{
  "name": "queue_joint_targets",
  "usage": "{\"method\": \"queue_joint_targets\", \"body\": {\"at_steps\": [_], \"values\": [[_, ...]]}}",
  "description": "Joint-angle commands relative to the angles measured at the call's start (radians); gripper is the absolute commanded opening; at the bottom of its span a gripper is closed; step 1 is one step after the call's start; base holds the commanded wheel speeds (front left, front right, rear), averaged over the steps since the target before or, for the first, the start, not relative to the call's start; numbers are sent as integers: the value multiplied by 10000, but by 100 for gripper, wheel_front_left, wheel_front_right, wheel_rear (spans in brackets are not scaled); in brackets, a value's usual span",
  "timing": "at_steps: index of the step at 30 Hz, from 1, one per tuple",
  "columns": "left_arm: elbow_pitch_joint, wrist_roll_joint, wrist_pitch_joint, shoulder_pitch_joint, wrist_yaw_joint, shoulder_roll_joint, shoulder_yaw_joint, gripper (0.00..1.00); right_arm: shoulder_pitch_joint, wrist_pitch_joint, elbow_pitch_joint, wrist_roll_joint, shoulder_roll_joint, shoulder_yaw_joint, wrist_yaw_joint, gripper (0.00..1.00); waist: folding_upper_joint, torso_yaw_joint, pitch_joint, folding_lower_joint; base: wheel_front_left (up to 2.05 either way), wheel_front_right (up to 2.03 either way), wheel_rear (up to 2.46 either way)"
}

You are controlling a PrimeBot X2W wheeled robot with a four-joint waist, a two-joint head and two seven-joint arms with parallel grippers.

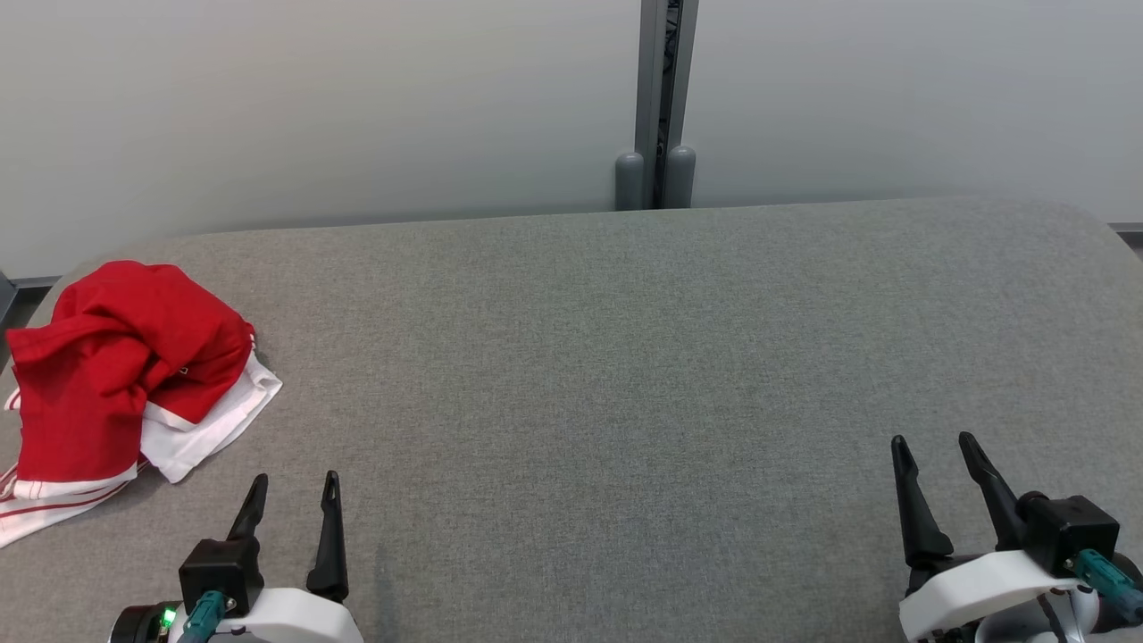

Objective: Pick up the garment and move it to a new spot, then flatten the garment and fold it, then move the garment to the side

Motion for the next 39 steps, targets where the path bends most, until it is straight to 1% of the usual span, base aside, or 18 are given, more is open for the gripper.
{"method": "queue_joint_targets", "body": {"at_steps": [1,13,26,29,33,34,39], "values": [[-22,167,-80,25,70,64,4,100,-72,-94,-62,-147,-72,-19,19,100,0,1,4,0,0,0,0],[-12,954,-287,45,148,54,75,100,-31,-303,-101,-1018,2,-212,20,100,0,40,20,0,0,0,0],[-81,857,-278,-2,136,26,102,100,-77,-294,-114,-947,37,-163,19,100,0,166,77,0,0,0,0],[-74,815,-278,-55,109,24,151,100,-91,-294,-127,-940,32,-39,19,100,0,375,124,0,0,0,0],[-57,806,-276,-53,114,19,167,100,-93,-293,-107,-841,27,140,19,100,0,860,146,0,0,0,0],[-57,806,-276,-53,114,19,167,100,-93,-293,-107,-841,27,140,19,100,0,860,146,0,0,0,0],[-35,853,-266,37,128,16,244,100,-92,-293,-56,-770,37,380,14,100,0,1683,145,0,0,0,0]]}}
